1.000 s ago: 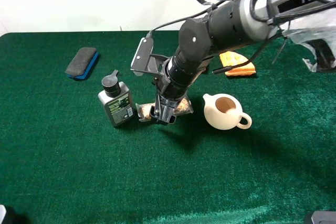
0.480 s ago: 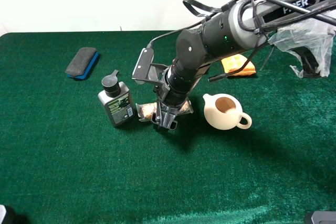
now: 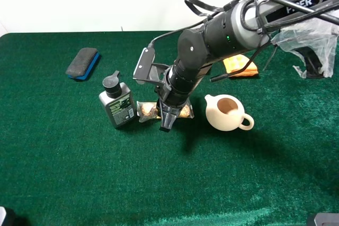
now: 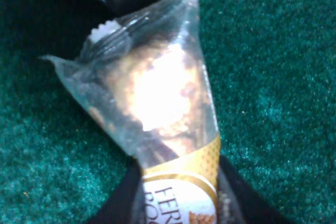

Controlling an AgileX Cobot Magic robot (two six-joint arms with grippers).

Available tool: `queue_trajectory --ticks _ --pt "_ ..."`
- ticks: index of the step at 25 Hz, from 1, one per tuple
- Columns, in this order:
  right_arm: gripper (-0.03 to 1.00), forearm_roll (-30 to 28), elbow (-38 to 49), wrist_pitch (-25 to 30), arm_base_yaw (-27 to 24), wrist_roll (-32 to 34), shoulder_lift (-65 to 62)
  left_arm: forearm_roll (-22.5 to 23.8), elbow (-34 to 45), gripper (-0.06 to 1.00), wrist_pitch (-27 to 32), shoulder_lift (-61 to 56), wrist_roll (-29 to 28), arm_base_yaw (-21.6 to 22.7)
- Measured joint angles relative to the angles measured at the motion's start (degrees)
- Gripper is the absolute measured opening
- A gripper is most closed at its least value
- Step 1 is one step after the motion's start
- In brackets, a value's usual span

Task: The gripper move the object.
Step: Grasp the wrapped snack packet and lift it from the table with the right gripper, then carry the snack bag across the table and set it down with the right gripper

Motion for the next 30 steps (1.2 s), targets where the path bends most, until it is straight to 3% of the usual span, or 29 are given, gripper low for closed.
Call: queue_trajectory --ticks 2,18,30 --pt "0.10 -0.2 0.0 0.0 0.0 0.0 -0.1 0.0 0.0 0.99 0.0 0.0 0.0 0.0" --pt "0.10 -1.7 -0.2 0.9 0.0 0.1 -0.2 0.0 0.0 0.99 0.0 0.0 0.0 0.0" --pt "0.10 -4.4 -0.2 4.4 0.0 4.7 -3.0 0.0 0.0 0.99 0.0 0.0 0.0 0.0"
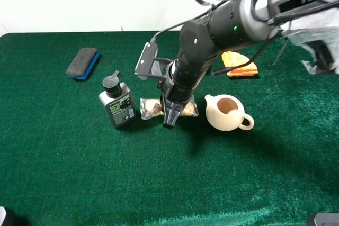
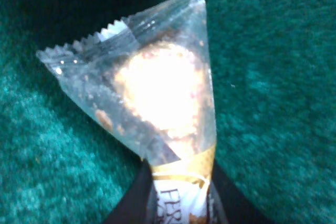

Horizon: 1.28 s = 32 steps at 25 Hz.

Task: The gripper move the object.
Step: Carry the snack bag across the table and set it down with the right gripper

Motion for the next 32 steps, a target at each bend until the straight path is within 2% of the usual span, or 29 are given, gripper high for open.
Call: queue_trajectory --ticks 13,23,28,32 --pt "0.10 -6.1 0.0 5.3 0.0 6.9 -7.4 0.0 0.0 0.99 0.0 0.0 0.0 0.0" --pt "0.10 -9.4 0.0 12.8 -0.2 12.3 -13.7 0.0 0.0 0.99 0.0 0.0 0.0 0.0" --pt "0.10 -7.1 -0.1 17.0 -3.6 13.1 -16.6 0.0 0.0 0.99 0.0 0.0 0.0 0.0" --pt "0.10 -3.5 -3.3 23.7 -7.7 13.2 -17.3 0.0 0.0 0.99 0.0 0.0 0.0 0.0"
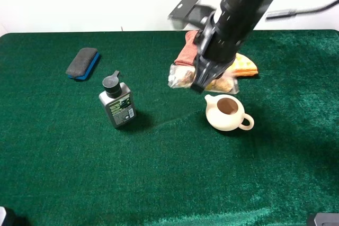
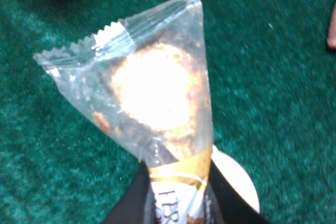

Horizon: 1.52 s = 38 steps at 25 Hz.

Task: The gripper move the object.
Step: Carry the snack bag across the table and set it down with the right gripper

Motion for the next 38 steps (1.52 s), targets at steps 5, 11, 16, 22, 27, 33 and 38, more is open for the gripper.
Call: queue_trajectory --ticks 5,11,16,22,27,33,38 --pt "0.10 4.1 -6.2 6.7 -5.1 1.3 -0.1 0.0 0.0 0.99 0.0 0.0 0.0 0.0" --pt "0.10 5.3 -11.1 8.5 -10.6 8.6 -0.1 0.0 0.0 0.99 0.0 0.0 0.0 0.0" --pt "0.10 5.3 -11.4 8.5 -15.6 15.1 -0.1 0.0 0.0 0.99 0.0 0.0 0.0 0.0" --pt "0.10 4.8 -11.6 5.7 -22.5 18.2 -0.1 0.0 0.0 0.99 0.0 0.0 0.0 0.0" --pt "0.10 4.7 -11.7 4.4 -28.1 18.6 1.0 0.0 0.0 0.99 0.0 0.0 0.0 0.0" --pt "0.10 4.5 -11.7 1.2 -33.2 18.7 5.9 0.0 0.0 0.99 0.0 0.0 0.0 0.0" --pt "0.10 3.4 -11.7 -2.5 -36.0 18.8 9.7 0.0 0.0 0.99 0.0 0.0 0.0 0.0"
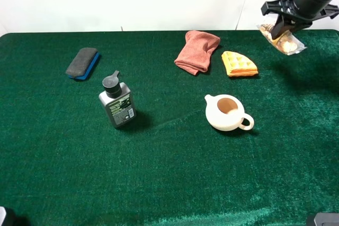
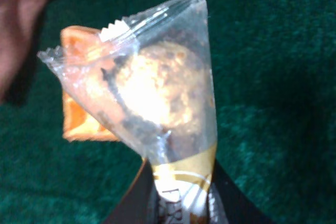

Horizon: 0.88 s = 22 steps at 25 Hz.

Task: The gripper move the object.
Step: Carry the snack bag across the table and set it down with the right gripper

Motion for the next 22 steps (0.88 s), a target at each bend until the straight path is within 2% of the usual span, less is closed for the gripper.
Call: queue_trajectory --ticks 14,22 --pt "0.10 -5.6 0.0 -8.7 -2.9 0.0 7.9 0.0 0.0 0.99 0.0 0.0 0.0 0.0" --pt "0.10 -6.0 0.0 -9.1 -2.9 0.0 12.7 0.0 0.0 0.99 0.0 0.0 0.0 0.0"
